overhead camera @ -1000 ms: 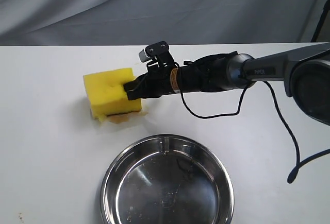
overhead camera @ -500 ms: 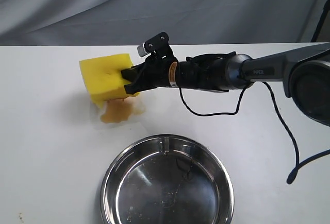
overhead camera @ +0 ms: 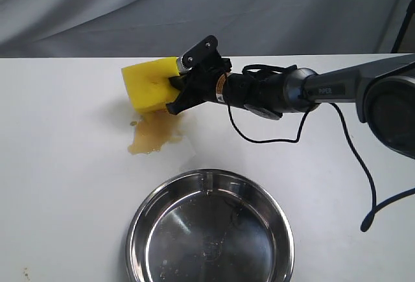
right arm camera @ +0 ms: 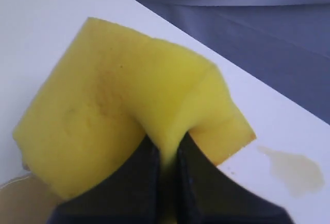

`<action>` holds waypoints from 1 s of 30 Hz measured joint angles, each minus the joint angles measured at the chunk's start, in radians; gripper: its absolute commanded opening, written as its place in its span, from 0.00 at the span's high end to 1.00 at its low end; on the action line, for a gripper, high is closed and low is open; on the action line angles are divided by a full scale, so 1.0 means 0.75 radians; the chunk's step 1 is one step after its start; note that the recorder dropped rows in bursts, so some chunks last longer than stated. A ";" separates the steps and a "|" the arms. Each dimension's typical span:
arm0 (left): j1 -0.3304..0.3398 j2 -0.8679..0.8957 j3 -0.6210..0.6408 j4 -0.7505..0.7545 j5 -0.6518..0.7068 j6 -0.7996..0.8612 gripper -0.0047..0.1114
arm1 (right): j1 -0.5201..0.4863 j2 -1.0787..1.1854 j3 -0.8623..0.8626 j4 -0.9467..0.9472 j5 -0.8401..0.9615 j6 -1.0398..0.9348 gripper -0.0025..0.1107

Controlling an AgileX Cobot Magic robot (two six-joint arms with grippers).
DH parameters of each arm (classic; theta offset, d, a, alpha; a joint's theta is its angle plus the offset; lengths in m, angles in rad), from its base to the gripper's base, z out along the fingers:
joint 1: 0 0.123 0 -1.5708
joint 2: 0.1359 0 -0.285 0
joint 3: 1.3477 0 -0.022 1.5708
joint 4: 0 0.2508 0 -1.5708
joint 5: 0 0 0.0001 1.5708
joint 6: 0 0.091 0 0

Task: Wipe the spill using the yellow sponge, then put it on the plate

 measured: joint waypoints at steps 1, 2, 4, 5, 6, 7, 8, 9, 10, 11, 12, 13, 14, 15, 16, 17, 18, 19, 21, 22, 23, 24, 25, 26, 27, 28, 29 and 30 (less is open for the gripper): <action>0.000 0.000 0.000 0.000 0.000 0.000 0.96 | 0.000 0.000 0.000 0.031 0.001 -0.036 0.98; 0.000 0.000 0.000 0.000 0.000 0.000 0.96 | 0.000 0.000 0.000 0.054 0.001 -0.075 0.98; 0.000 0.000 0.000 0.000 0.000 0.000 0.96 | 0.000 0.000 0.000 0.136 0.003 -0.153 0.98; 0.000 0.000 0.000 0.000 0.000 0.000 0.96 | 0.000 0.000 0.000 0.173 0.003 -0.184 0.98; 0.000 0.000 0.000 0.000 0.000 0.000 0.96 | 0.000 0.000 0.000 0.222 0.003 -0.223 0.98; 0.000 0.000 0.000 0.000 0.000 0.000 0.96 | 0.000 0.000 0.000 0.264 0.003 -0.264 0.98; 0.000 0.000 0.000 0.000 0.000 0.000 0.96 | 0.000 0.000 0.000 0.298 0.003 -0.293 0.98; 0.000 0.000 0.000 0.000 0.000 0.000 0.96 | 0.000 0.000 0.000 0.328 0.003 -0.329 0.98; 0.000 0.000 0.000 0.000 0.000 0.000 0.96 | 0.000 0.000 0.000 0.350 0.003 -0.357 0.98; 0.000 0.000 0.000 0.000 0.000 0.000 0.96 | 0.000 0.000 0.000 0.364 0.003 -0.382 0.98; 0.000 0.000 0.000 0.000 0.000 0.000 0.96 | 0.000 0.000 0.000 0.380 0.003 -0.404 0.98; 0.000 0.000 0.000 0.000 0.000 0.000 0.96 | 0.000 0.000 0.000 0.395 0.003 -0.430 0.98; 0.000 0.000 0.000 0.000 0.000 0.000 0.96 | 0.000 0.000 0.000 0.413 0.003 -0.455 0.98; 0.000 0.000 0.000 0.000 0.000 0.000 0.96 | 0.000 0.000 0.000 0.426 0.010 -0.480 0.98; 0.000 0.000 0.000 0.000 0.000 0.000 0.96 | 0.000 0.000 0.000 0.436 0.022 -0.513 0.98; 0.000 0.000 0.000 0.000 0.000 0.000 0.96 | 0.000 0.000 0.000 0.443 0.041 -0.550 0.98; 0.000 0.000 0.000 0.000 0.000 0.000 0.96 | 0.000 0.000 0.000 0.448 0.062 -0.577 0.98; 0.000 0.000 0.000 0.000 0.000 0.000 0.96 | 0.000 0.000 0.000 0.452 0.090 -0.610 0.98; 0.000 0.000 0.000 0.000 0.000 0.000 0.96 | 0.000 0.000 0.000 0.457 0.137 -0.662 0.98; 0.000 0.000 0.000 0.000 0.000 0.000 0.96 | 0.000 0.000 0.000 0.461 0.157 -0.680 0.98; 0.000 0.000 0.000 0.000 0.000 0.000 0.96 | 0.000 0.000 0.000 0.464 0.176 -0.692 0.98; 0.000 0.000 0.000 0.000 0.000 0.000 0.96 | 0.000 0.000 0.000 0.468 0.196 -0.698 0.98; 0.000 0.000 0.000 0.000 0.000 0.000 0.96 | 0.000 0.000 0.000 0.472 0.217 -0.707 0.98; 0.000 0.000 0.000 0.000 0.000 0.000 0.96 | 0.000 0.000 0.000 0.472 0.241 -0.714 0.98; 0.000 0.000 0.000 0.000 0.000 0.000 0.96 | 0.000 0.000 0.000 0.468 0.260 -0.720 0.98; 0.000 0.000 0.000 0.000 0.000 0.000 0.96 | 0.003 -0.002 0.000 0.460 0.285 -0.719 0.98; 0.000 0.000 0.000 0.000 0.000 0.000 0.96 | 0.006 -0.002 0.000 0.446 0.307 -0.720 0.98; 0.000 0.000 0.000 0.000 0.000 0.000 0.96 | 0.012 -0.002 0.000 0.430 0.319 -0.722 0.98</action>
